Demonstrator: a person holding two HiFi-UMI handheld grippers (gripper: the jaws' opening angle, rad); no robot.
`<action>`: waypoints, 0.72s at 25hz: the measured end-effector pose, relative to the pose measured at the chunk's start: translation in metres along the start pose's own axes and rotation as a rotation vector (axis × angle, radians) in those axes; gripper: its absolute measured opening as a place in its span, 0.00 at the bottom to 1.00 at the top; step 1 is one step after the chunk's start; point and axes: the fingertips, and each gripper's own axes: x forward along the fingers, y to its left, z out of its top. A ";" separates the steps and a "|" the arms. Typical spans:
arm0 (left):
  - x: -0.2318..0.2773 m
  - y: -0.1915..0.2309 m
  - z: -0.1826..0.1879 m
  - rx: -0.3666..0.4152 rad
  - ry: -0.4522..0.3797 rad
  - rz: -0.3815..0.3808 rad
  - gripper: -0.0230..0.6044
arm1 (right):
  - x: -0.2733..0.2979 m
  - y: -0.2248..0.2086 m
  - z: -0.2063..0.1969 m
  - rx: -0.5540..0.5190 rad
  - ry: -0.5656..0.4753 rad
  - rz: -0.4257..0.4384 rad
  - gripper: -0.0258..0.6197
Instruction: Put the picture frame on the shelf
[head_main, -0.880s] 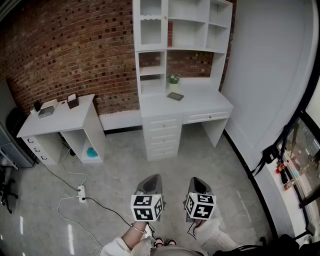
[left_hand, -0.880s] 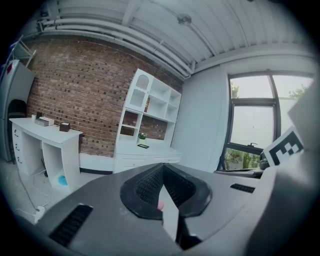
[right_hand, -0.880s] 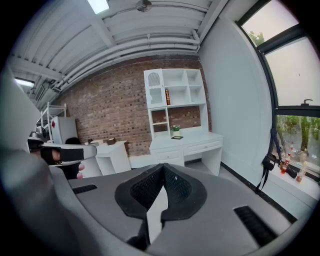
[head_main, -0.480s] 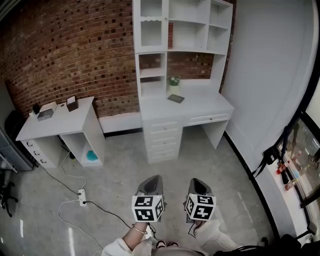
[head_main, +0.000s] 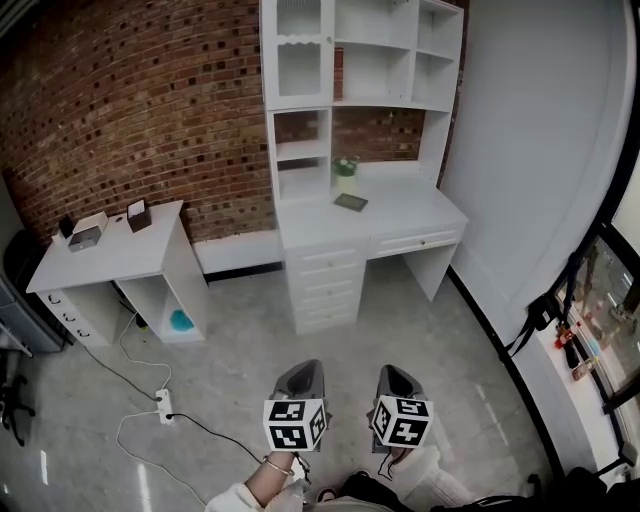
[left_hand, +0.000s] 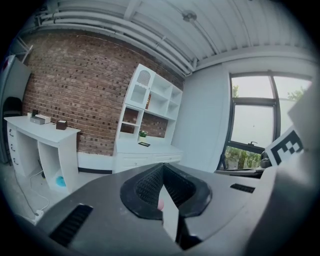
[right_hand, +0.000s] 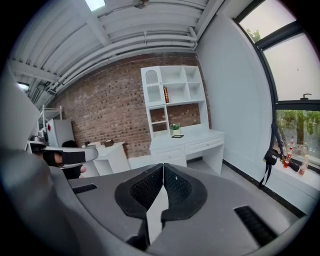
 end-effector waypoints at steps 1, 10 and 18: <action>0.002 0.002 0.000 0.002 0.002 -0.001 0.05 | 0.003 -0.001 -0.001 0.004 0.004 -0.005 0.08; 0.046 0.021 0.007 -0.027 0.004 0.014 0.05 | 0.046 -0.009 0.009 -0.006 0.018 0.002 0.08; 0.108 0.024 0.037 -0.010 -0.010 0.031 0.05 | 0.107 -0.034 0.043 -0.014 0.027 0.023 0.08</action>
